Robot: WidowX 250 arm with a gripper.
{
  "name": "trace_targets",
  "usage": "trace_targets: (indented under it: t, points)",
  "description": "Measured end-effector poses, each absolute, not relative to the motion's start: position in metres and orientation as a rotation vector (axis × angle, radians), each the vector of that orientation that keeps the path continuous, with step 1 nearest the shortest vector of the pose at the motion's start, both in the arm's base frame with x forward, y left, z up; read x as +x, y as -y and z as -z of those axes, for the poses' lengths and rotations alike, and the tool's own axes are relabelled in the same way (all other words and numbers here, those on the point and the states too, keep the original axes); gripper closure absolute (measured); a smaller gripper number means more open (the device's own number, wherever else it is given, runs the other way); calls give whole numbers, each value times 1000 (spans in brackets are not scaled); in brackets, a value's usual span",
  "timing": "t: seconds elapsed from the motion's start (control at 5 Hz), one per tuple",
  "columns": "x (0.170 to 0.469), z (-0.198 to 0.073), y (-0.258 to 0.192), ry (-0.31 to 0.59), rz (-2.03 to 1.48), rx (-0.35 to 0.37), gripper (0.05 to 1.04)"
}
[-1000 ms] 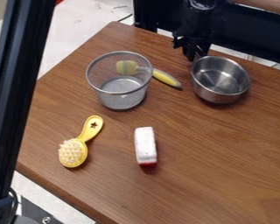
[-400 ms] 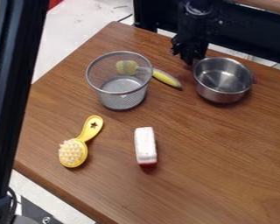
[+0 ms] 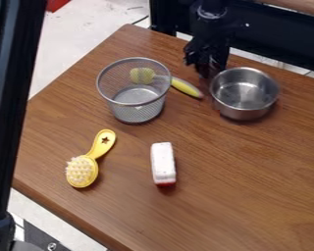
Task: Moved the silver pot to the upper left corner
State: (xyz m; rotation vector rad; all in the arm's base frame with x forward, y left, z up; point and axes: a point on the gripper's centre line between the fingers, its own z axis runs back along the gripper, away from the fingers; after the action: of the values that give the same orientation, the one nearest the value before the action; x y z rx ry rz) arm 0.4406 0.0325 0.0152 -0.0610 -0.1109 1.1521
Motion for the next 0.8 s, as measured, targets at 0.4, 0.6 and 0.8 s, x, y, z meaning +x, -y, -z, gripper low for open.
trace_targets:
  t: [0.4, 0.6, 0.8]
  points:
    - [438, -24, -32, 107, -1166, -95, 86]
    - [438, -37, -29, 93, -1157, -106, 86]
    - [440, -42, -29, 91, -1168, -109, 86]
